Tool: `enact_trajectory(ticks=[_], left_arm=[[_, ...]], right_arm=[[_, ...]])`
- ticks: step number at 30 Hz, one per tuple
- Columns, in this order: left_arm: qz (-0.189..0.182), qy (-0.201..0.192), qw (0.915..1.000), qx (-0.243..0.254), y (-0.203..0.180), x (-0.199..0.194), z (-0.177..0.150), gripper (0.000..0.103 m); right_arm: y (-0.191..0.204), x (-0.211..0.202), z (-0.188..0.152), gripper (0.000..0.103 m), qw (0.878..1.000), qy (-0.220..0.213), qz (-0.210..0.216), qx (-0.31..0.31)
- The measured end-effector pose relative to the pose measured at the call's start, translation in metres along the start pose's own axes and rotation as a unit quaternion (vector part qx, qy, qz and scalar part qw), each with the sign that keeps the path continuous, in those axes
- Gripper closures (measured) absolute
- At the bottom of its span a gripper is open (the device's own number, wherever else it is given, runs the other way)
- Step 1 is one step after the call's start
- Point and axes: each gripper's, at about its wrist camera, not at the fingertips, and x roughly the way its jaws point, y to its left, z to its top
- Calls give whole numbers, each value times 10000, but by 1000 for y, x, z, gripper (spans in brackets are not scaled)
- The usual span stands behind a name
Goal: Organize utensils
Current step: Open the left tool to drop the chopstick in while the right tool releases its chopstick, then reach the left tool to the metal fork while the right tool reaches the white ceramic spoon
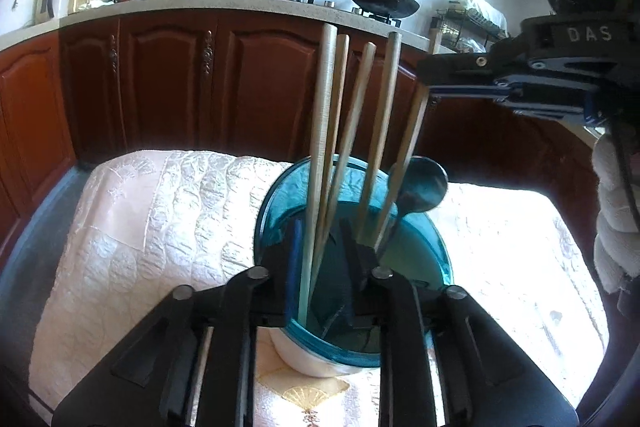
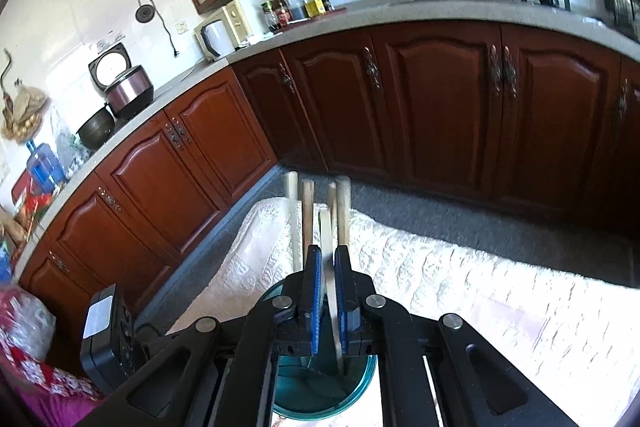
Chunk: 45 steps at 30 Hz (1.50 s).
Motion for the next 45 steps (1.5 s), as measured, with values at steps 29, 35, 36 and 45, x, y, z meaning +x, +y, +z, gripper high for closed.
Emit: enact_trajectory(ticks=[29,35,36,45], left_arm=[[433,477,9979,94,-26,-32,-6,52],[578,647,9961,132,-31,-36,-12,45],[591,655,9960,150,-32,-37,-12,45],[660,745,9946,284,-42,-43,-17,44]], right_arm=[[-13,-46,-56,81,9988,58,-341,341],[-18,-48,-78,80,9977,218,-510,381],[-19,-49,-81,80,9975,239,-549,375],[-33,-50,-114,77,9944,488,-804,487]])
